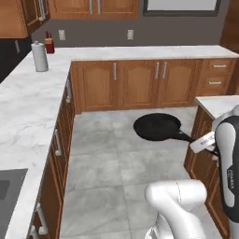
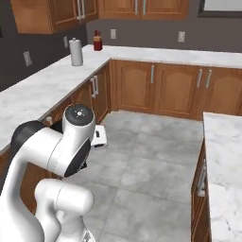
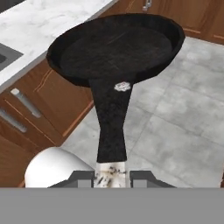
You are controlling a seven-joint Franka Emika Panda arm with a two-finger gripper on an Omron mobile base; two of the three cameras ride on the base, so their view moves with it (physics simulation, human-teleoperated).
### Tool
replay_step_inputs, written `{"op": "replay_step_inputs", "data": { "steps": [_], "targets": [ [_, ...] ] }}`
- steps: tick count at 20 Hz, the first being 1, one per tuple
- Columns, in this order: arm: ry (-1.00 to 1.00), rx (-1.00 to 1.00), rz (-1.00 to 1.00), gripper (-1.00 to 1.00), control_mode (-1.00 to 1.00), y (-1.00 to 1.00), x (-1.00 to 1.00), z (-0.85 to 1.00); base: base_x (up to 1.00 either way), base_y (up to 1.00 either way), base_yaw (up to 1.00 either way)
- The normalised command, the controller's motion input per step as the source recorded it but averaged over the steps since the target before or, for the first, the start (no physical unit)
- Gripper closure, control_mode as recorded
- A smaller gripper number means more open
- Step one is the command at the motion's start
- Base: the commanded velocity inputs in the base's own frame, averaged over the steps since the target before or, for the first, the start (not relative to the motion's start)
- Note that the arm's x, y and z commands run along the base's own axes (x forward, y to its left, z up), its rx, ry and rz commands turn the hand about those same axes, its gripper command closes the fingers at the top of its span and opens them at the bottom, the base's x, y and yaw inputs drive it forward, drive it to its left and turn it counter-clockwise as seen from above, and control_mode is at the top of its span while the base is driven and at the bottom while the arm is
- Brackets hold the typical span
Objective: Move the pot and pan from the stove into the sink.
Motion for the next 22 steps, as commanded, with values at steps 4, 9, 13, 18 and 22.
{"op": "replay_step_inputs", "data": {
  "steps": [4,9,13,18,22],
  "targets": [
    [0.0,0.0,0.0,1.0,1.0,0.0,0.0,0.0,0.02,-0.01,0.42],
    [0.0,0.0,0.0,1.0,1.0,0.0,0.0,0.0,0.0,0.0,0.43],
    [0.0,0.0,0.0,1.0,1.0,0.0,0.0,0.0,0.0,0.0,0.45],
    [0.0,0.0,0.0,1.0,1.0,0.0,0.0,0.0,0.04,0.0,0.44],
    [0.0,0.0,0.0,1.0,1.0,0.0,0.0,0.0,0.08,0.0,0.41]
  ]
}}
